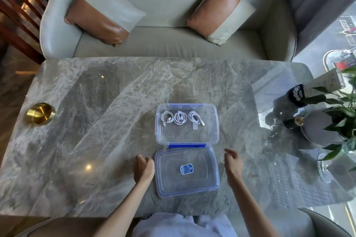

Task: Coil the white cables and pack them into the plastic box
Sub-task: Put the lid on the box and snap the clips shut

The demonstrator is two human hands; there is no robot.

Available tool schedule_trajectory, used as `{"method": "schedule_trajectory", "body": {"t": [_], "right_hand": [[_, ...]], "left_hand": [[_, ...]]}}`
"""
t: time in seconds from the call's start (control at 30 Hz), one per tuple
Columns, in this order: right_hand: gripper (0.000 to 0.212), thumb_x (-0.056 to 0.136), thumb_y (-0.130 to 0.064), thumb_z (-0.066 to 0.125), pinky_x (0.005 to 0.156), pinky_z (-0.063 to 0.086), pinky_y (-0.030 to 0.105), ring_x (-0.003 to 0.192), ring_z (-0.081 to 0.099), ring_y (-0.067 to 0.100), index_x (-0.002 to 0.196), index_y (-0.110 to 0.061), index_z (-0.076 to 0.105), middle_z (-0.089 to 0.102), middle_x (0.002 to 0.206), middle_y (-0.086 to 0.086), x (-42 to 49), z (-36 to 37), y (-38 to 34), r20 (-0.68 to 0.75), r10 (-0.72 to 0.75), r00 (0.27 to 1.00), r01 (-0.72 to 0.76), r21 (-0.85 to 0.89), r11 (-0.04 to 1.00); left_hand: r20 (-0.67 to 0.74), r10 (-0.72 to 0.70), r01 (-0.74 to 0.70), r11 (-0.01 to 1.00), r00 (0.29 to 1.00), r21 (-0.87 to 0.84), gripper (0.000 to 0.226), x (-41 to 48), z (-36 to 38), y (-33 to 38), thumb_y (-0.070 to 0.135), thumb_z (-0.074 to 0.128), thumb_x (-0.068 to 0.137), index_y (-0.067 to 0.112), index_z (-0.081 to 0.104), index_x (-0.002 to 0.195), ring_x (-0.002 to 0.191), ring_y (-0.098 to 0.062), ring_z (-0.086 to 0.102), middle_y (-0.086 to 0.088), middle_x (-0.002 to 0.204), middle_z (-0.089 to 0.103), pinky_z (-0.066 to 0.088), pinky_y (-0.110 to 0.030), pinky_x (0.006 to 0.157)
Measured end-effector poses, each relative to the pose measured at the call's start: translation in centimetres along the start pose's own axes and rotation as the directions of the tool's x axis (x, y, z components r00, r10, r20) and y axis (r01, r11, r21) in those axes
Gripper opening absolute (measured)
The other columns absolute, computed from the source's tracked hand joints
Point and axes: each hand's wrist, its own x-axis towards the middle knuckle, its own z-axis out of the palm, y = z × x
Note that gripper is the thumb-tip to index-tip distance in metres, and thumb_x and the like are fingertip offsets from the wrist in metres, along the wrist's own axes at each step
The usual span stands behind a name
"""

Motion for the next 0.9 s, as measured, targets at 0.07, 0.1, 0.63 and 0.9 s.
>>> {"method": "schedule_trajectory", "body": {"t": [0.07,0.1,0.63,0.9], "right_hand": [[0.026,0.088,-0.002,0.052,0.083,0.044,0.038,0.092,0.054,0.024,0.110,-0.004,0.066,0.063,0.098,0.014,-0.7,-0.1,3.1,0.165,0.076,0.983,-0.047,-0.173,0.984],[0.024,0.087,-0.003,0.054,0.088,0.046,0.041,0.097,0.056,0.027,0.107,-0.007,0.067,0.065,0.099,0.015,-1.2,0.0,4.0,0.201,0.091,0.975,-0.036,-0.263,0.964],[0.026,0.090,-0.017,0.058,0.066,0.040,0.033,0.072,0.050,0.021,0.106,0.002,0.065,0.054,0.079,0.009,-10.7,8.0,-1.9,0.733,0.084,0.675,0.241,-0.327,0.914],[0.018,0.094,-0.006,0.056,0.061,0.042,0.026,0.062,0.047,0.013,0.106,-0.002,0.069,0.054,0.076,0.007,-6.8,5.2,-11.3,0.579,-0.053,0.813,0.150,-0.121,0.981]], "left_hand": [[0.073,-0.001,-0.002,0.999,0.997,0.042,0.035,-0.6,0.9,-1.8,0.016,0.047,0.094,-0.011,0.052,0.114,0.116,-0.042,0.055,-0.032,0.124,0.057,0.045,-0.046,0.098],[0.106,0.013,-0.017,0.999,0.994,0.036,0.039,-1.1,1.2,-2.3,0.015,0.049,0.094,-0.012,0.050,0.123,0.122,-0.041,0.052,-0.032,0.131,0.053,0.042,-0.045,0.102],[-0.251,-0.041,0.060,0.996,0.967,0.068,0.024,3.1,-14.3,-1.4,0.024,0.054,0.081,0.015,0.066,0.100,0.102,-0.043,0.057,-0.025,0.110,0.058,0.048,-0.048,0.095],[-0.111,0.185,-0.184,0.983,0.977,0.017,0.046,4.3,-14.9,10.5,0.035,0.054,0.065,0.018,0.060,0.108,0.112,-0.039,0.055,-0.020,0.119,0.056,0.047,-0.043,0.098]]}}
